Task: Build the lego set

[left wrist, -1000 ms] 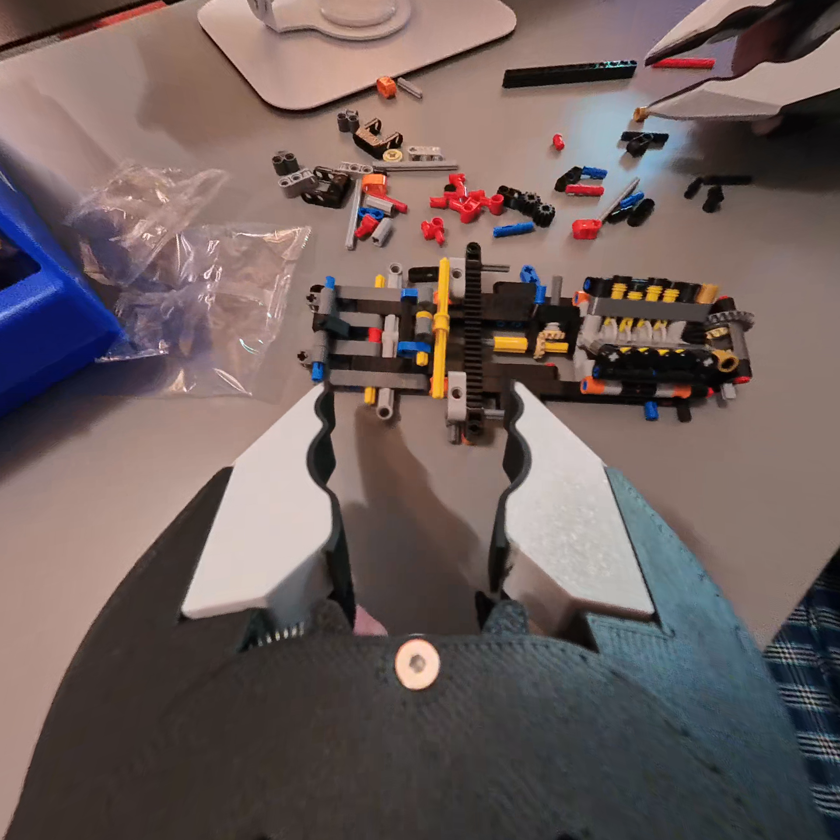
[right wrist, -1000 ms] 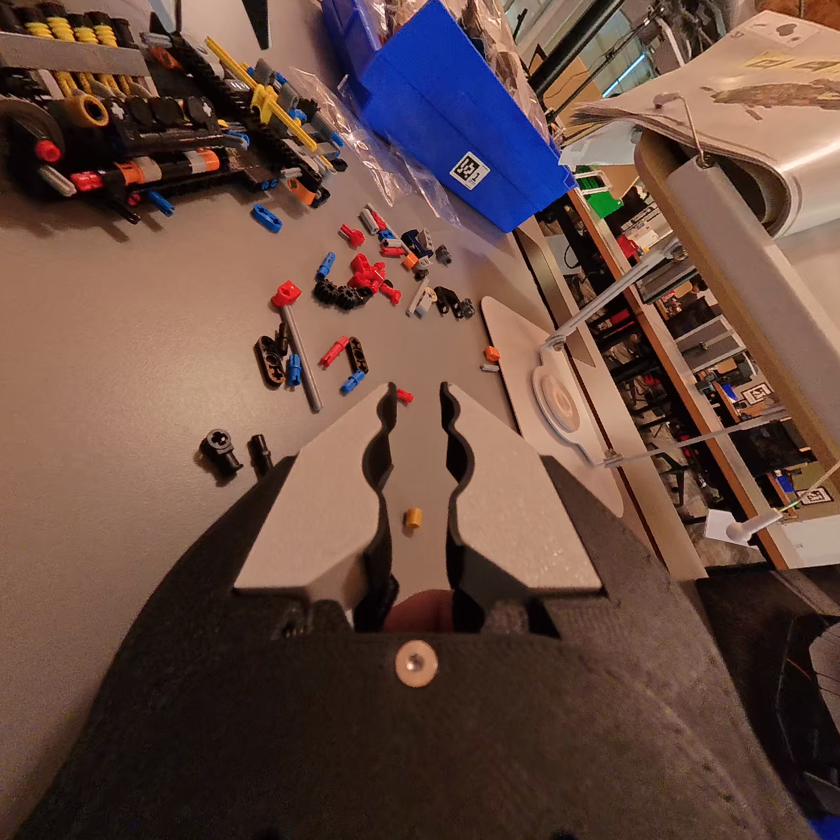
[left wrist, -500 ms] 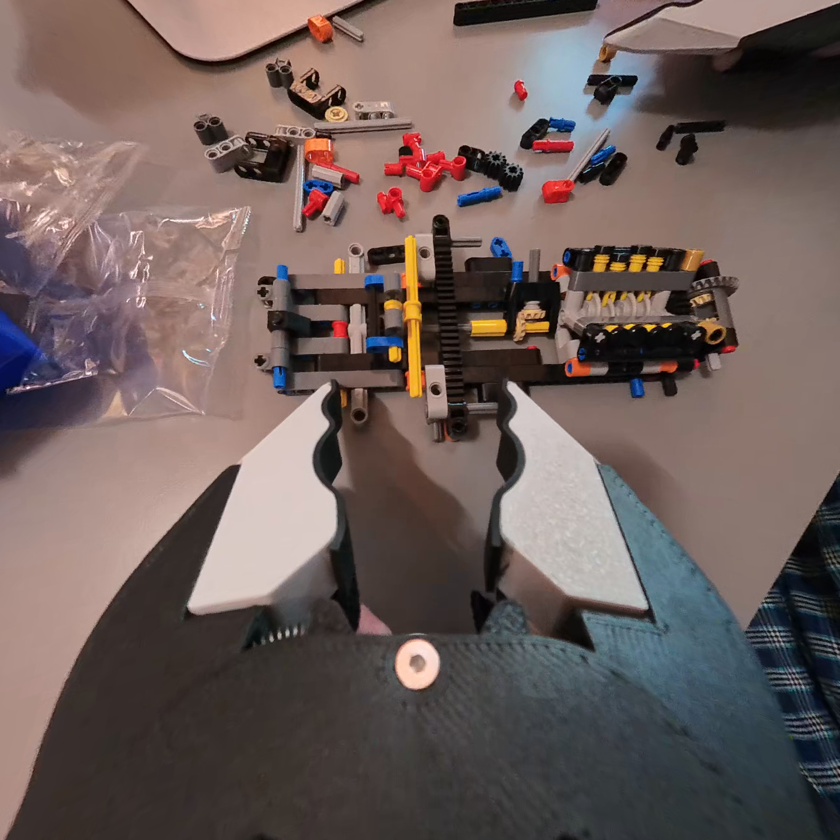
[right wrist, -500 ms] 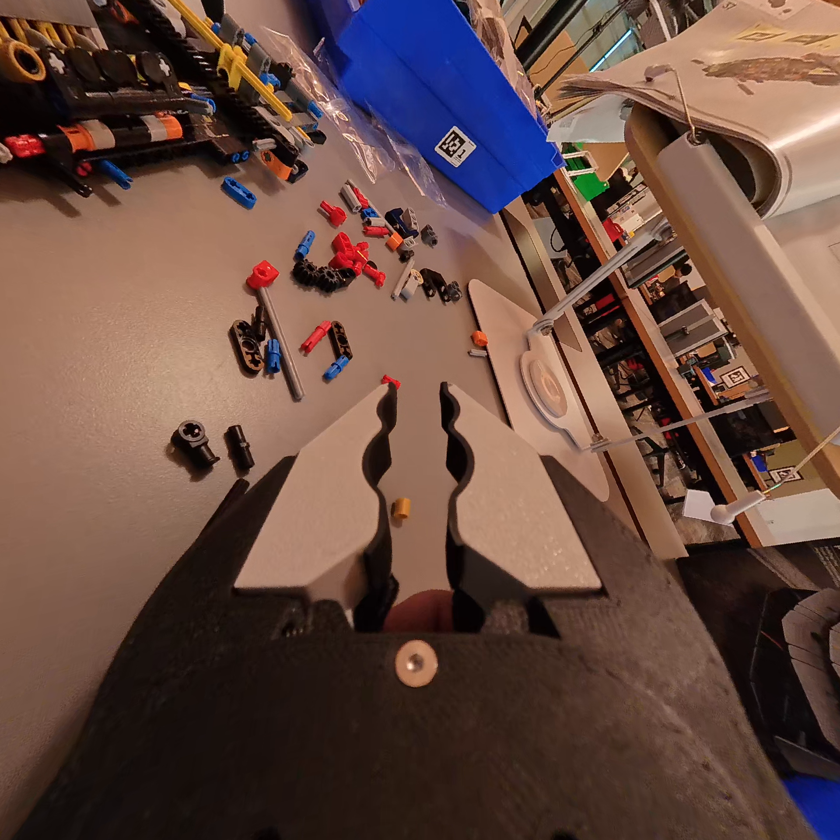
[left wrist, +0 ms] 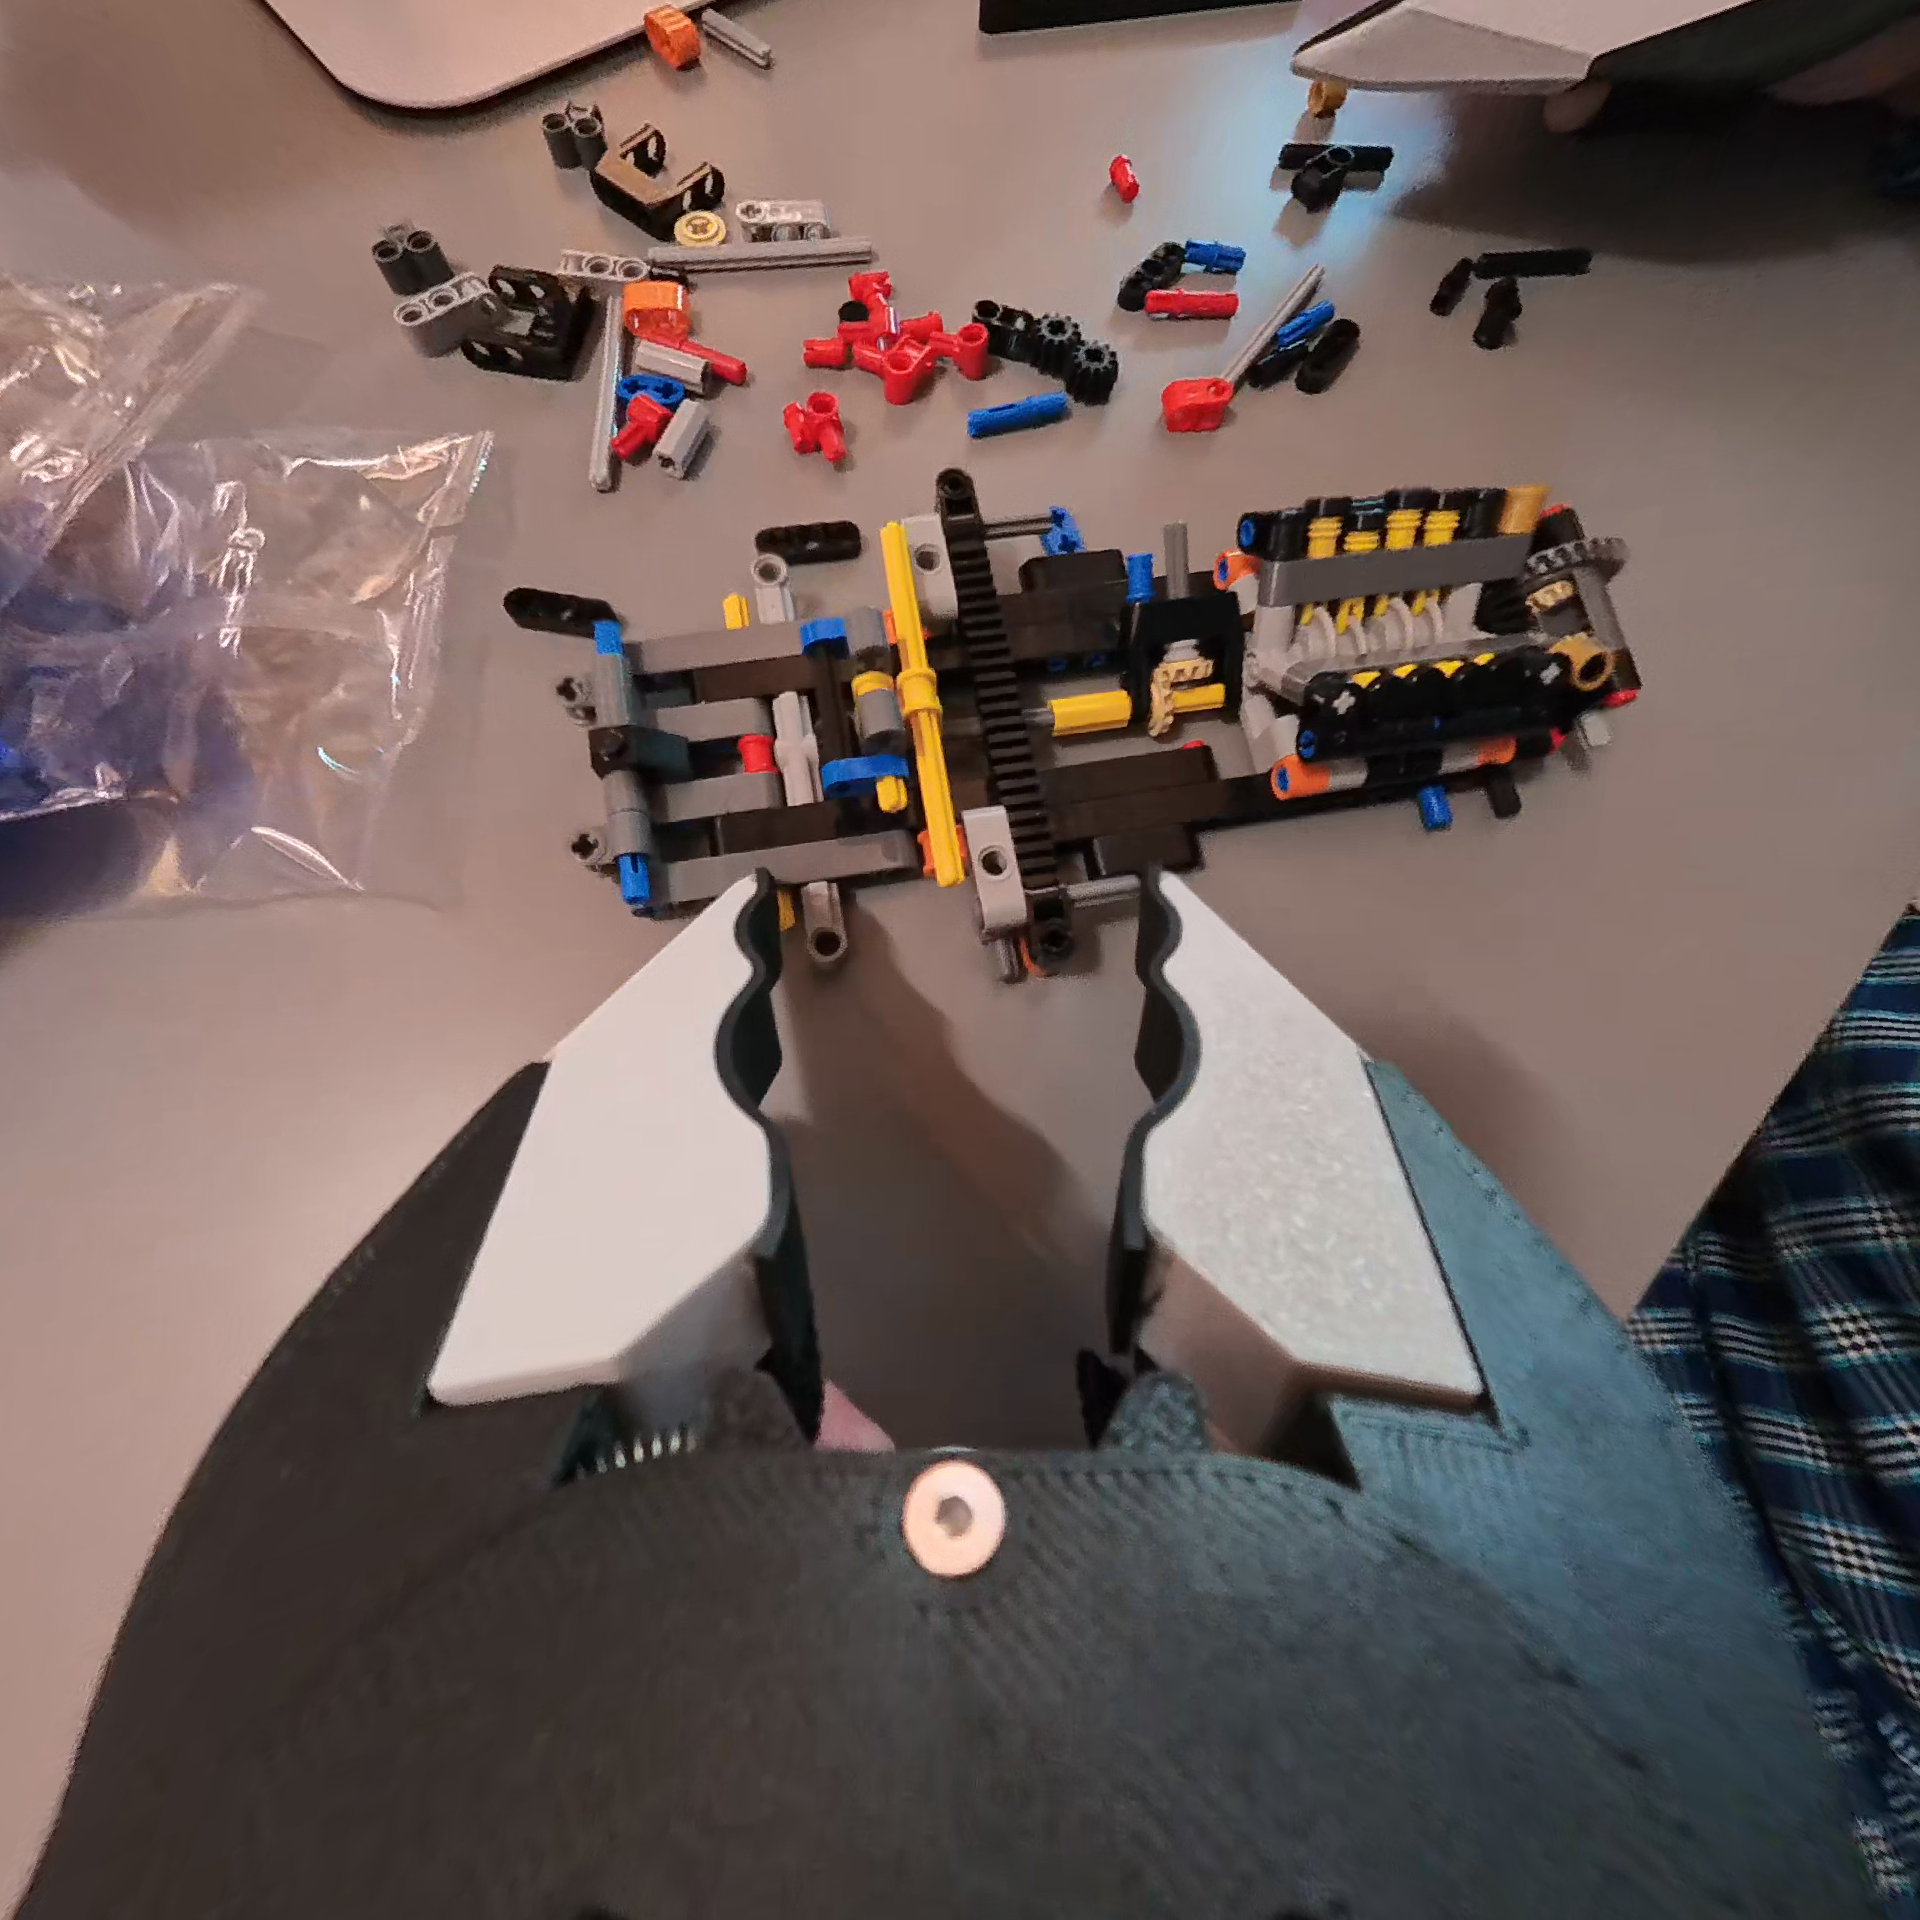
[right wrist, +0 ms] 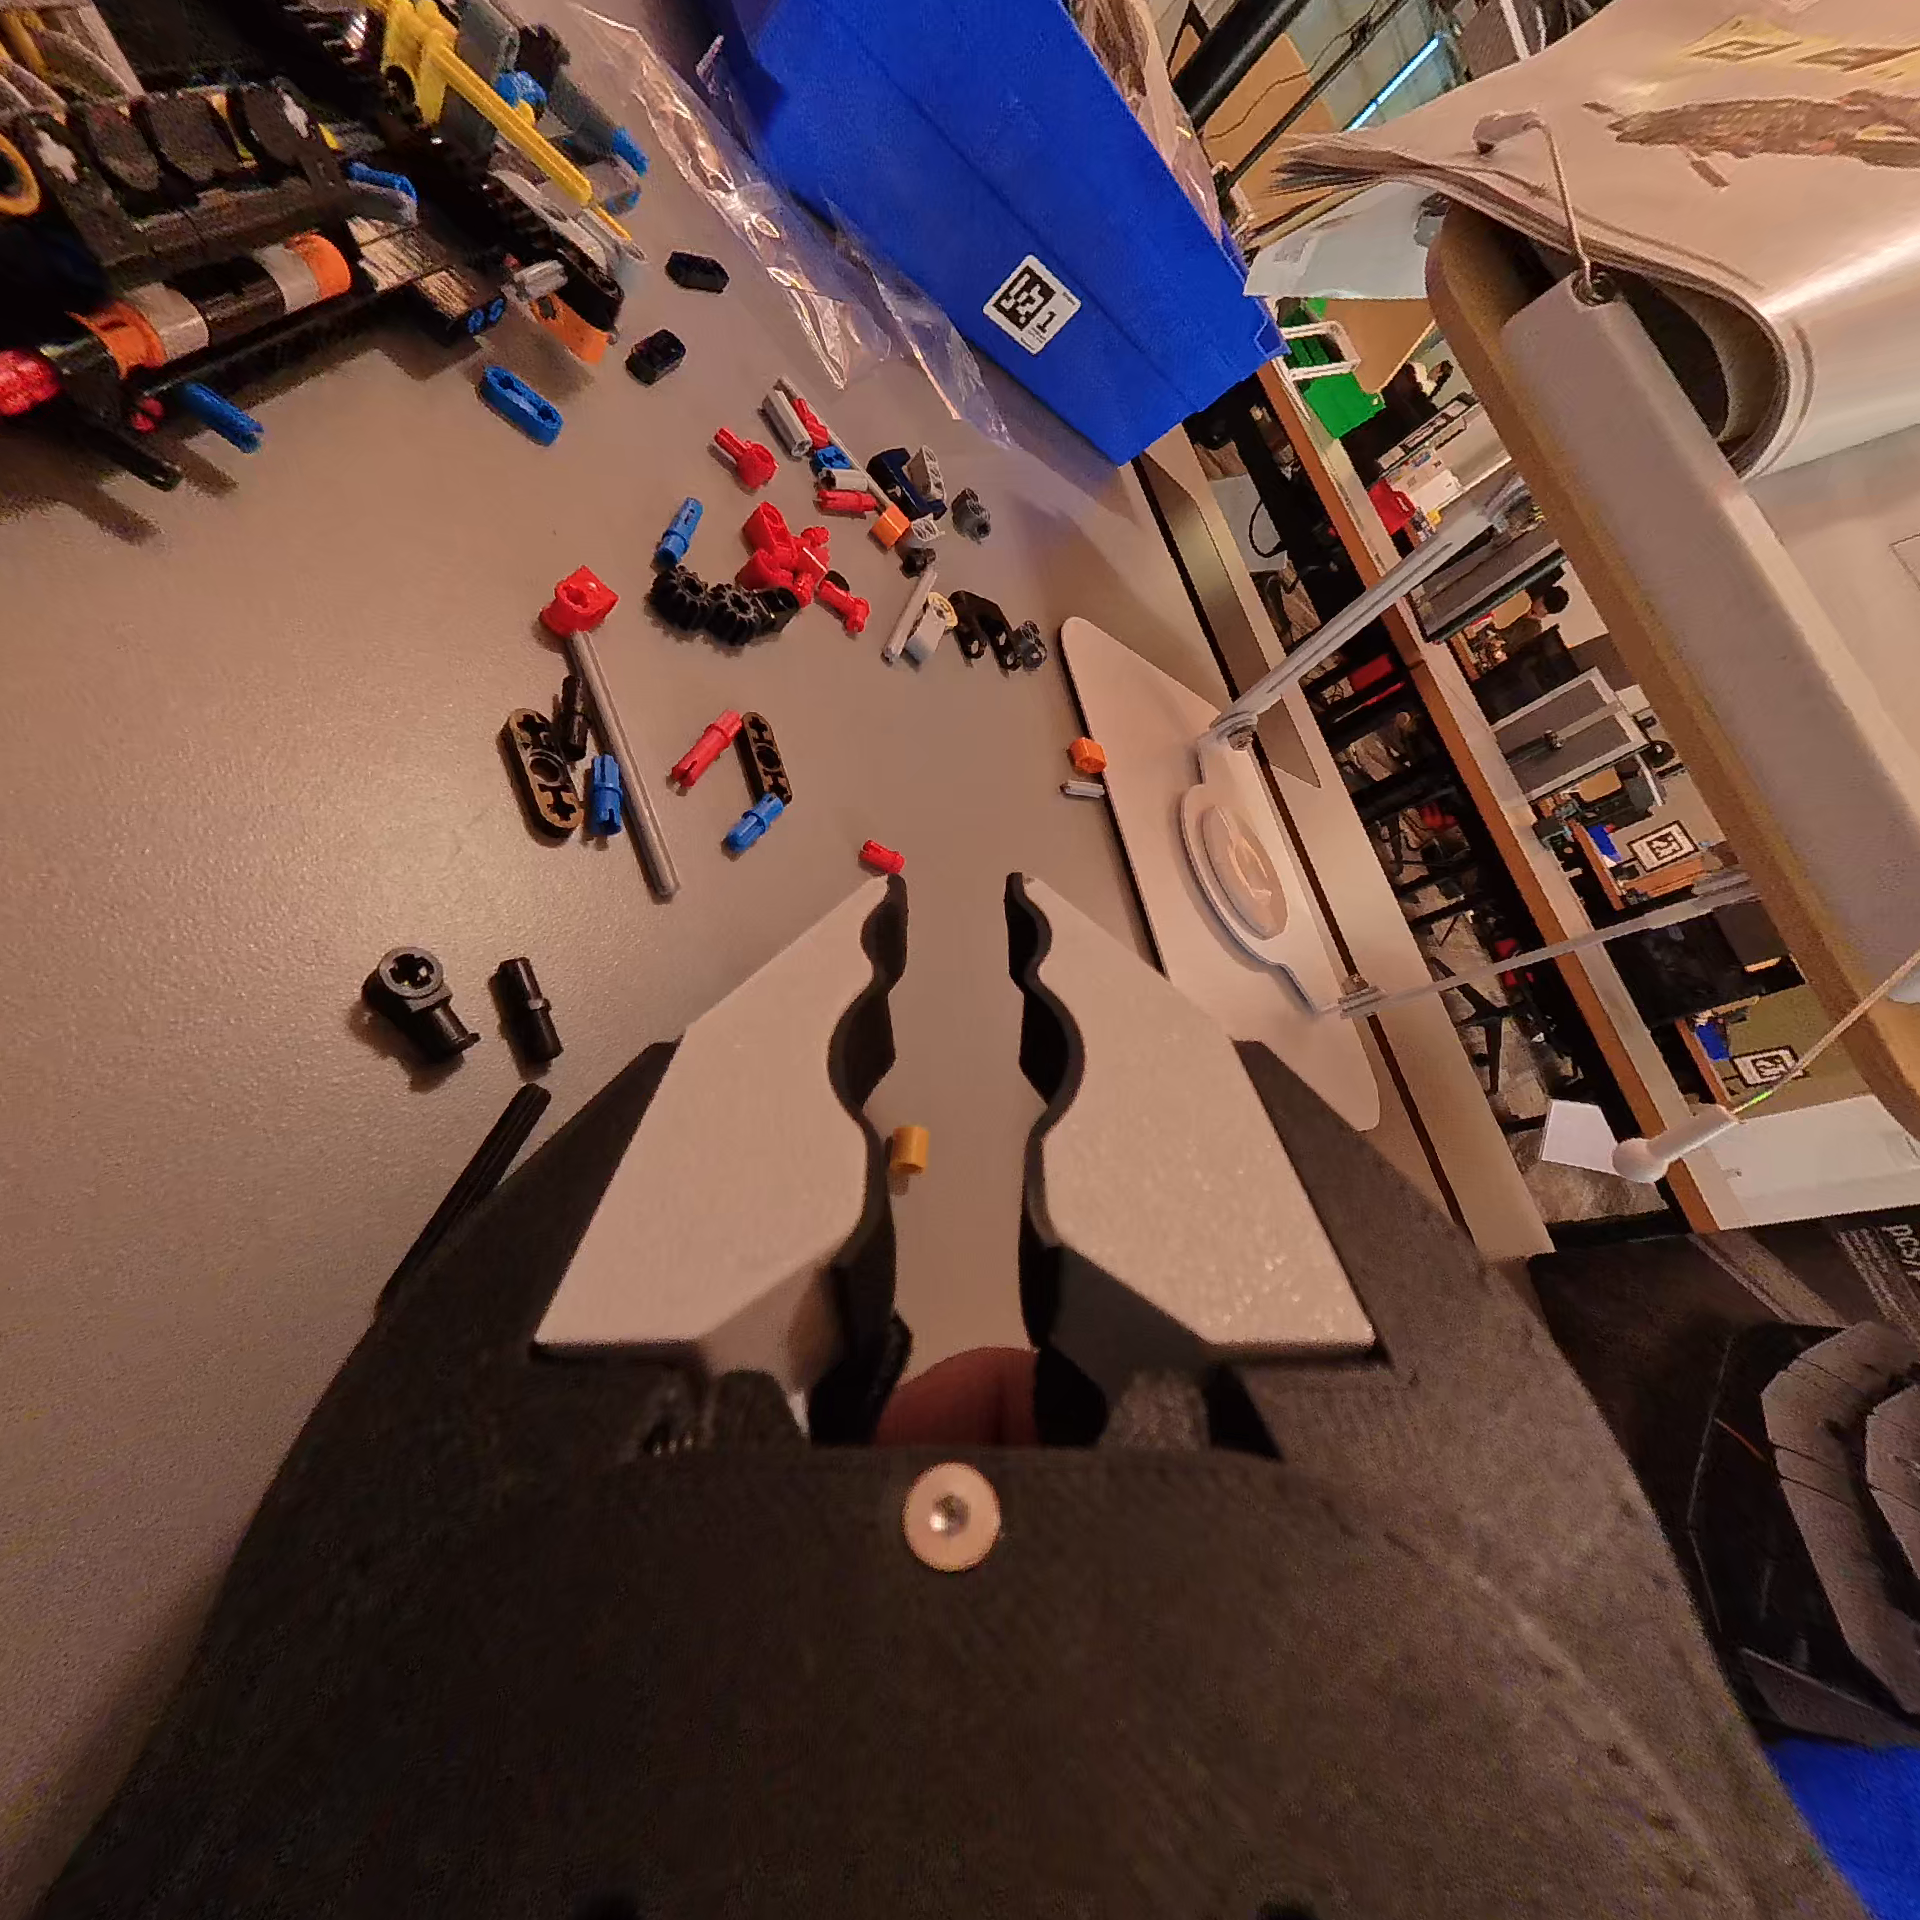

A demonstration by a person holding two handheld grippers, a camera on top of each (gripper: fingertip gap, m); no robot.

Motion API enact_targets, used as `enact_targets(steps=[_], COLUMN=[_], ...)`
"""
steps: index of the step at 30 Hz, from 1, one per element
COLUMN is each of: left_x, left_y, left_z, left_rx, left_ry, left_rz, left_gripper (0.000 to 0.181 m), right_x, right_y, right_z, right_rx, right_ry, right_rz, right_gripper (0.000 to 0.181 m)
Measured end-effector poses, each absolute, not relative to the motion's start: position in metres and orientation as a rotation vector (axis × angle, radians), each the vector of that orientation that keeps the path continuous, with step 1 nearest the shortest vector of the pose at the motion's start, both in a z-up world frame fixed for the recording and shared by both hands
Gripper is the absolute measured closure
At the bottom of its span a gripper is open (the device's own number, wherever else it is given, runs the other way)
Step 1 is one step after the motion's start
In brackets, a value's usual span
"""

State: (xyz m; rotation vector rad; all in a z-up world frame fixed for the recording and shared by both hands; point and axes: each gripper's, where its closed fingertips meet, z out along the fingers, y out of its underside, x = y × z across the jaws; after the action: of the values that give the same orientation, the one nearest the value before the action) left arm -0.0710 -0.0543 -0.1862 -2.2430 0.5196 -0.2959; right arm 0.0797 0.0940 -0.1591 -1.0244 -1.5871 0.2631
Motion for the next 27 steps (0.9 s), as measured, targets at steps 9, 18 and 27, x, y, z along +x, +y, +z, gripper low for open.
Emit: enact_targets(steps=[9,18,27], left_x=[-0.06,-0.046,-0.069], left_y=[-0.072,-0.086,-0.074], left_z=[-0.186,-0.186,-0.16], left_rx=[-2.245,-2.244,-2.147], left_ry=[0.497,0.523,0.536], left_rz=[-0.298,-0.327,-0.23], left_gripper=[0.115,0.115,0.105], right_x=[0.082,0.083,0.084], right_y=[0.094,0.095,0.096], right_z=[-0.159,-0.157,-0.155], right_rx=[-1.024,-1.027,-1.029], right_ry=[-1.589,-1.586,-1.58], right_rz=[0.254,0.252,0.259], right_gripper=[0.164,0.164,0.164])
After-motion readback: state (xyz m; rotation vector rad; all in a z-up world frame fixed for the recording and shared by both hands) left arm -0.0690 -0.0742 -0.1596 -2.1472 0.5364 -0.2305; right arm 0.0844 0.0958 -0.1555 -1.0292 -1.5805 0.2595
